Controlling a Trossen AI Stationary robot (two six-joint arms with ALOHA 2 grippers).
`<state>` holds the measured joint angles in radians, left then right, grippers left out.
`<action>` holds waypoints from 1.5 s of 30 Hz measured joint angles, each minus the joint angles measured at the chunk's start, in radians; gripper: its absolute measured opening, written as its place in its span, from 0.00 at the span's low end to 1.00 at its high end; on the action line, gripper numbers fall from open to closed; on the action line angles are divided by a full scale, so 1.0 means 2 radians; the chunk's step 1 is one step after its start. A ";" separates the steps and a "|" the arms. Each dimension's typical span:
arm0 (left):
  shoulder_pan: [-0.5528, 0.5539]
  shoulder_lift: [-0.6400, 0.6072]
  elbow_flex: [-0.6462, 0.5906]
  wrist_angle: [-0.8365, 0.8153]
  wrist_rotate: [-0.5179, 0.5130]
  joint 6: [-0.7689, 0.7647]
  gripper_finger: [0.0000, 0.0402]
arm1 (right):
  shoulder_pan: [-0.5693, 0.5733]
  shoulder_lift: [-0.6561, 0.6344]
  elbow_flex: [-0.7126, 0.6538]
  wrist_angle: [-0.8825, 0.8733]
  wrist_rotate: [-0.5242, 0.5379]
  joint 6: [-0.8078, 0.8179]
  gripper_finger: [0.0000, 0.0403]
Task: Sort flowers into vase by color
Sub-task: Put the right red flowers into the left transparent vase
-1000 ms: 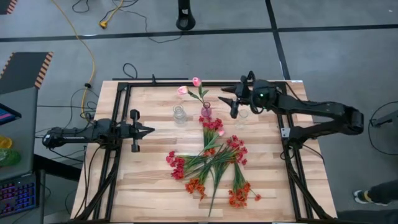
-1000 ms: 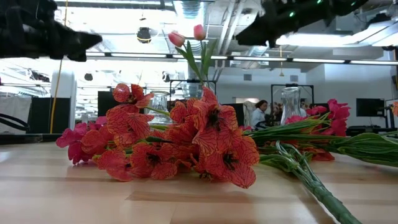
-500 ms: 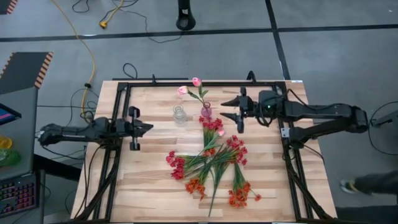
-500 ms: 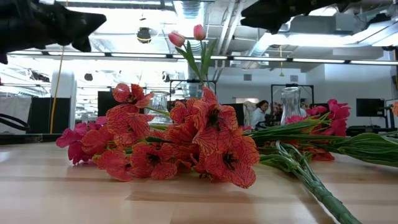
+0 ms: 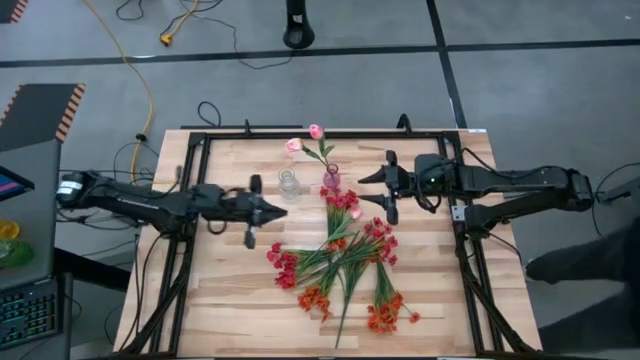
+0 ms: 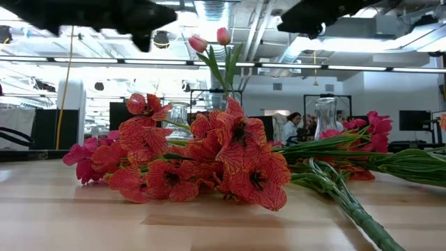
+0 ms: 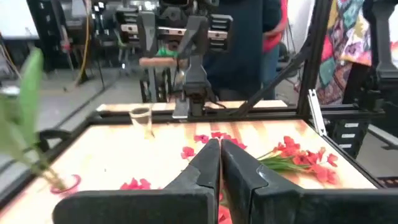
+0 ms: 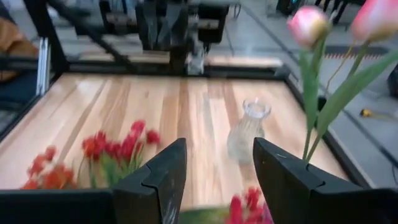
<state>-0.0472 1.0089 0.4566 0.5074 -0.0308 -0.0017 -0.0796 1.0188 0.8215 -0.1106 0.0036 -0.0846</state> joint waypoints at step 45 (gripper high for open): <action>-0.056 0.560 0.523 -0.341 -0.070 -0.117 0.42 | 0.102 -0.048 0.000 -0.190 -0.001 0.060 0.53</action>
<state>-0.1585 2.1296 1.5024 -0.1746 -0.1713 -0.2347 0.1250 0.9222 0.8215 -0.4909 0.0013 0.0349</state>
